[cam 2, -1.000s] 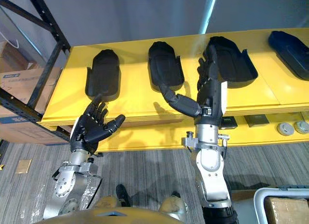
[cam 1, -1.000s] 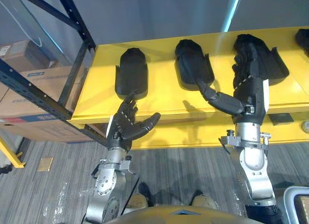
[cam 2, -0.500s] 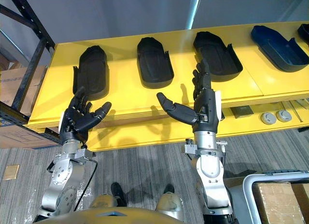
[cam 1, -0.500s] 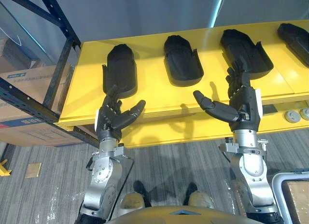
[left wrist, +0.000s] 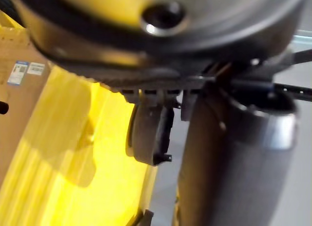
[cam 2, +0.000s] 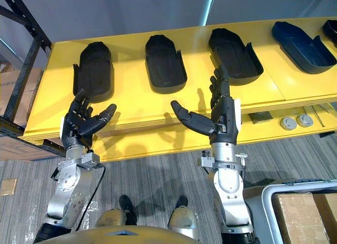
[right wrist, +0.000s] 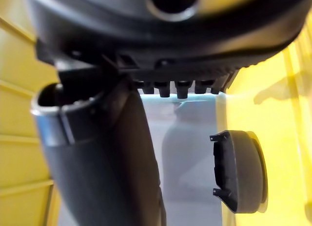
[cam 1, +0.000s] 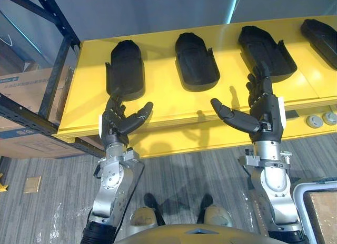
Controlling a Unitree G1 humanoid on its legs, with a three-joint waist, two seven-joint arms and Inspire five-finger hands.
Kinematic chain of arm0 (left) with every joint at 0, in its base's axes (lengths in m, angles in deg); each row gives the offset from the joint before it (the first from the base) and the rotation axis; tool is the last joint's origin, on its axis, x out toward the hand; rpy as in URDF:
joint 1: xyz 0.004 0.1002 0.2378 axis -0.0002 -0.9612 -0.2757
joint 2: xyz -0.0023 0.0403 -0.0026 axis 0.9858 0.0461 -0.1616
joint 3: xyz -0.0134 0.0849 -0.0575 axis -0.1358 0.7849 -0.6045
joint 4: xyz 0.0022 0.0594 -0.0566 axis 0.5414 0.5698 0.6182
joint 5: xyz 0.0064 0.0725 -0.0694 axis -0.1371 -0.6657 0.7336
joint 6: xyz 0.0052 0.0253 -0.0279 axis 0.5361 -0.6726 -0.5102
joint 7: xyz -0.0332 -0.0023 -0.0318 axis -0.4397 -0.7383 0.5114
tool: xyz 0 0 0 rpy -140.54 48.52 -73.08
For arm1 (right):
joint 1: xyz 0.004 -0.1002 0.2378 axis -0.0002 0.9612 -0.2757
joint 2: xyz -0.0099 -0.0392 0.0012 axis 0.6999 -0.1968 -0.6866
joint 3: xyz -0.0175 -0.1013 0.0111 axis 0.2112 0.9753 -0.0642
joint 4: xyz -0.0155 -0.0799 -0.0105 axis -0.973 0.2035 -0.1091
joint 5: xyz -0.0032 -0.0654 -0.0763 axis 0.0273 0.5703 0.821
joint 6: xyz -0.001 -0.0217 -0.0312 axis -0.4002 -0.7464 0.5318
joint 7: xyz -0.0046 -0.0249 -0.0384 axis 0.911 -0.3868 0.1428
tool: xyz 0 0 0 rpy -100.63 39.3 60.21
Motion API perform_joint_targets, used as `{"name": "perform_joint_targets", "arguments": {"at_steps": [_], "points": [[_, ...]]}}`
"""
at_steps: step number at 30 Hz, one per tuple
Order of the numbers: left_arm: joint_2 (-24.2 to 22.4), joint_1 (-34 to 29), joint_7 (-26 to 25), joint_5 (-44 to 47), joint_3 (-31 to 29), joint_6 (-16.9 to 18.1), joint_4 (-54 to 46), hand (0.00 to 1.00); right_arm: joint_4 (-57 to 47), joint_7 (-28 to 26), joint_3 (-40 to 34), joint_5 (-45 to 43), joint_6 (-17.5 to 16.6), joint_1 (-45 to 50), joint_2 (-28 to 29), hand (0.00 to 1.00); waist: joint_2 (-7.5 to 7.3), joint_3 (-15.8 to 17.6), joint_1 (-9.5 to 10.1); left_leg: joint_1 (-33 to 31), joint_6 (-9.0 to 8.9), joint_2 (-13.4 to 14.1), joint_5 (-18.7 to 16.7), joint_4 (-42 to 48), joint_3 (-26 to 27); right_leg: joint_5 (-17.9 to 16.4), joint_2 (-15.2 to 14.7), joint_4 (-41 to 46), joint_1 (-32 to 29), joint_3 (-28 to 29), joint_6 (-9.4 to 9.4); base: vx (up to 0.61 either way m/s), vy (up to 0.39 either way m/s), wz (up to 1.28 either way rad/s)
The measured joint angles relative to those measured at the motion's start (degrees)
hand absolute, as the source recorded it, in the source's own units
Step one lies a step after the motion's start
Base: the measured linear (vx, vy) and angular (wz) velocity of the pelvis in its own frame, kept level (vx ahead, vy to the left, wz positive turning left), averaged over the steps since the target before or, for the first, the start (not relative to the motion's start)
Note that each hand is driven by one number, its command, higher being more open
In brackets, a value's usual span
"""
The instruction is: Walk over and take three plastic housings, then place them on the shelf
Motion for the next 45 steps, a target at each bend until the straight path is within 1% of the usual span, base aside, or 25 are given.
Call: {"name": "perform_joint_targets", "arguments": {"at_steps": [6, 9, 13, 16, 18, 19, 20, 21, 22, 23, 24, 27, 28, 29, 31, 32, 33, 35, 37, 40, 41, 42, 43, 44, 45], "points": [[-0.1, 0.1, 0.2, -0.3, -1.2, -0.5, 0.0, 1.00, 0.0, -0.9, 0.1, 0.0, 0.0, 0.0, 0.2, 1.00, -0.32, 0.2, -0.02, 0.1, 0.02, 0.0, -0.1, 0.0, 0.2, 0.0, 0.0, -0.1, 0.1, 0.2, 0.03, 0.00, 0.002, -0.01], [-0.5, -1.2, 1.1, -2.4, -2.5, -1.6, -1.5, 1.00, -0.1, -1.4, 0.6, 0.0, -0.1, 0.2, 1.1, 1.00, -0.32, 0.2, -0.04, 0.3, -0.08, 0.0, -0.2, -0.1, 0.2, 0.4, 0.2, -1.0, 0.6, 0.1, 0.11, 0.00, 0.000, 0.00], [-2.0, -6.5, 4.1, -2.2, -4.8, -1.7, -4.8, 1.00, 0.3, -1.5, 1.3, -0.3, -0.1, 0.7, 2.8, 1.00, -0.32, 0.2, 0.23, 1.9, -0.33, -0.1, -0.7, -0.4, 0.4, 1.0, 0.6, -3.3, 3.0, -0.1, 0.39, 0.00, 0.000, 0.00], [-2.8, -9.9, 4.9, -2.1, -7.0, -0.7, -4.9, 1.00, 7.4, 1.4, 1.3, 1.9, -1.2, 0.3, 3.6, 1.00, -0.76, -0.7, 0.62, 2.2, -0.54, -0.1, -0.6, -1.2, 0.3, 1.8, 1.1, -5.4, 4.2, -0.7, 0.42, 0.03, 0.001, 0.03], [-4.4, -12.0, 4.2, -2.4, -9.3, 0.8, -4.9, 1.00, 13.1, 3.6, -0.2, 4.4, -1.8, 0.6, 5.3, 1.00, -0.74, -1.3, 0.66, 2.3, -0.55, -0.1, -0.6, -1.3, 0.3, 1.9, 1.2, -6.1, 4.6, -0.9, 0.47, 0.05, 0.006, 0.04], [-5.3, -13.6, 3.0, -3.1, -10.9, 2.0, -4.9, 1.00, 16.3, 4.9, -1.7, 6.3, -2.5, 1.2, 6.1, 1.00, -0.63, -1.5, 0.65, 2.8, -0.63, -0.2, -0.7, -1.4, 0.4, 1.9, 1.2, -6.4, 5.3, -1.2, 0.51, 0.05, 0.009, 0.03], [-5.8, -14.4, 2.2, -3.9, -11.8, 2.9, -4.7, 1.00, 17.1, 5.8, -2.6, 8.1, -4.1, 1.6, 6.3, 1.00, -0.55, -1.5, 0.65, 3.1, -0.68, -0.1, -0.8, -1.6, 0.4, 2.0, 1.2, -6.8, 5.7, -1.3, 0.57, 0.05, 0.007, 0.06], [-6.6, -16.1, 0.4, -4.7, -14.3, 5.5, -3.8, 1.00, 17.8, 8.6, -4.4, 11.0, -6.3, 2.6, 6.4, 1.00, -0.38, -1.7, 0.65, 3.9, -0.69, -0.1, -0.8, -2.1, 0.4, 2.0, 1.2, -6.9, 6.5, -1.6, 0.58, 0.03, 0.002, 0.04], [-6.9, -16.6, -0.4, -5.2, -15.4, 6.4, -3.2, 1.00, 18.5, 10.1, -5.4, 12.0, -7.2, 3.0, 6.5, 1.00, -0.37, -1.8, 0.66, 4.1, -0.72, -0.1, -0.8, -2.2, 0.5, 2.0, 1.2, -6.9, 6.7, -1.7, 0.58, 0.03, 0.007, 0.07], [-7.2, -17.6, -2.4, -8.9, -17.4, 8.3, -0.8, 1.00, 20.6, 13.3, -7.4, 14.3, -8.8, 4.0, 6.7, 1.00, -0.34, -2.6, 0.92, 4.1, -0.80, -0.1, -0.9, -2.2, 0.4, 2.0, 1.2, -7.1, 6.9, -2.1, 0.58, 0.02, 0.007, 0.05], [-7.3, -18.0, -4.1, -13.0, -19.5, 10.0, 2.6, 1.00, 23.2, 17.0, -9.2, 16.8, -9.4, 5.0, 6.8, 1.00, -0.36, -3.3, 1.37, 4.1, -0.88, -0.2, -1.1, -2.2, 0.4, 2.0, 1.2, -7.4, 7.1, -2.2, 0.59, 0.01, 0.009, 0.05], [-7.8, -19.4, -6.9, -17.2, -22.5, 14.0, 10.7, 1.00, 30.3, 25.9, -12.1, 21.0, -10.1, 7.1, 7.3, 1.00, -0.45, -4.9, 1.86, 4.1, -0.99, -0.3, -1.2, -2.3, 0.4, 2.1, 1.2, -7.9, 7.3, -2.3, 0.76, 0.00, 0.000, 0.00], [-8.3, -20.6, -7.6, -18.3, -22.8, 16.0, 14.2, 1.00, 33.2, 28.6, -13.4, 21.9, -10.4, 8.1, 7.8, 1.00, -0.46, -5.4, 1.80, 4.1, -1.00, -0.3, -1.2, -2.5, 0.4, 2.1, 1.2, -7.9, 7.3, -2.4, 0.76, 0.00, 0.000, 0.00], [-8.5, -20.8, -7.9, -18.5, -22.8, 16.9, 16.0, 1.00, 34.7, 29.5, -14.2, 22.1, -10.5, 8.7, 8.0, 1.00, -0.44, -5.7, 1.81, 4.1, -1.01, -0.3, -1.2, -2.7, 0.4, 2.1, 1.2, -8.0, 7.3, -2.4, 0.77, 0.00, 0.000, 0.00], [-9.6, -22.6, -9.2, -21.2, -22.6, 20.4, 24.1, 1.00, 41.8, 32.4, -17.4, 21.7, -11.2, 10.5, 9.0, 1.00, -0.45, -7.0, 1.77, 4.5, -1.16, -0.5, -0.9, -3.4, 0.4, 2.1, 1.0, -8.2, 7.3, -2.5, 0.81, 0.00, 0.000, 0.00], [-9.6, -22.7, -9.4, -21.4, -22.4, 21.4, 26.6, 1.00, 43.8, 33.1, -17.9, 21.5, -11.5, 10.7, 9.0, 1.00, -0.39, -7.1, 1.77, 4.9, -1.19, -0.5, -0.7, -3.8, 0.5, 2.1, 1.0, -8.2, 7.6, -2.5, 0.81, -0.01, 0.018, -0.03], [-9.6, -22.6, -9.6, -22.3, -22.3, 22.4, 31.2, 1.00, 47.6, 34.0, -18.6, 20.1, -11.7, 11.0, 9.1, 1.00, -0.27, -7.4, 1.72, 5.7, -1.24, -0.7, -0.1, -4.8, 0.5, 2.1, 1.1, -8.2, 7.9, -2.5, 0.82, -0.02, 0.011, -0.03], [-9.9, -22.6, -9.9, -22.6, -21.2, 22.8, 37.1, 1.00, 52.6, 35.0, -19.4, 18.1, -11.8, 12.0, 9.4, 1.00, -0.16, -8.1, 1.64, 6.7, -1.34, -0.8, 0.3, -5.8, 0.6, 2.0, 1.2, -8.4, 8.3, -2.5, 0.82, -0.05, 0.004, -0.02], [-10.5, -22.6, -9.6, -22.7, -20.2, 22.8, 40.3, 1.00, 55.4, 35.1, -19.9, 17.0, -11.9, 12.6, 10.0, 1.00, -0.26, -8.2, 1.64, 7.1, -1.33, -0.9, 0.3, -5.9, 0.7, 1.9, 1.1, -8.3, 8.6, -2.5, 0.74, -0.06, 0.008, -0.03], [-10.7, -22.1, -7.5, -22.9, -19.3, 21.4, 45.1, 1.00, 58.9, 31.8, -20.4, 12.8, -11.7, 13.2, 10.7, 1.00, -0.24, -8.7, 1.62, 7.1, -1.31, -0.9, 0.4, -5.9, 0.7, 1.5, 1.0, -8.2, 8.6, -2.6, 0.53, -0.06, 0.012, -0.01], [-10.6, -21.7, -5.3, -22.2, -19.5, 19.8, 48.0, 1.00, 61.5, 29.0, -20.6, 10.6, -11.4, 12.8, 10.8, 1.00, -0.25, -8.7, 1.66, 7.2, -1.46, -1.0, 0.3, -6.0, 0.7, 1.4, 1.0, -8.2, 8.6, -2.6, 0.62, -0.06, 0.014, 0.02], [-10.6, -21.0, -2.1, -20.6, -20.0, 18.0, 51.7, 1.00, 64.6, 24.1, -21.1, 7.5, -9.9, 12.1, 10.8, 1.00, -0.34, -8.8, 1.66, 7.2, -1.57, -1.0, 0.3, -6.0, 0.6, 1.4, 0.9, -8.2, 8.7, -2.7, 0.66, -0.06, 0.017, 0.02], [-10.6, -20.8, -0.9, -19.7, -20.2, 17.2, 53.0, 1.00, 65.8, 22.3, -21.4, 6.5, -9.3, 11.7, 10.8, 1.00, -0.38, -8.8, 1.67, 7.2, -1.58, -1.1, 0.3, -6.0, 0.6, 1.4, 0.9, -8.3, 8.8, -2.8, 0.68, -0.04, 0.016, 0.04], [-10.7, -19.4, 3.2, -15.9, -21.7, 13.7, 58.5, 1.00, 70.8, 16.9, -22.2, 4.8, -7.2, 10.4, 10.9, 1.00, -0.63, -9.0, 1.71, 7.3, -1.58, -1.1, 0.3, -6.0, 0.4, 1.4, 0.9, -8.6, 9.1, -3.2, 0.73, -0.01, 0.009, 0.06], [-10.8, -18.4, 5.0, -14.5, -23.4, 10.7, 63.2, 1.00, 74.9, 13.6, -22.2, 4.0, -5.3, 9.1, 11.1, 1.00, -0.92, -9.5, 1.76, 7.2, -1.58, -1.1, 0.3, -6.0, 0.2, 1.4, 0.9, -8.7, 9.2, -3.5, 0.75, 0.00, 0.004, 0.08]]}}
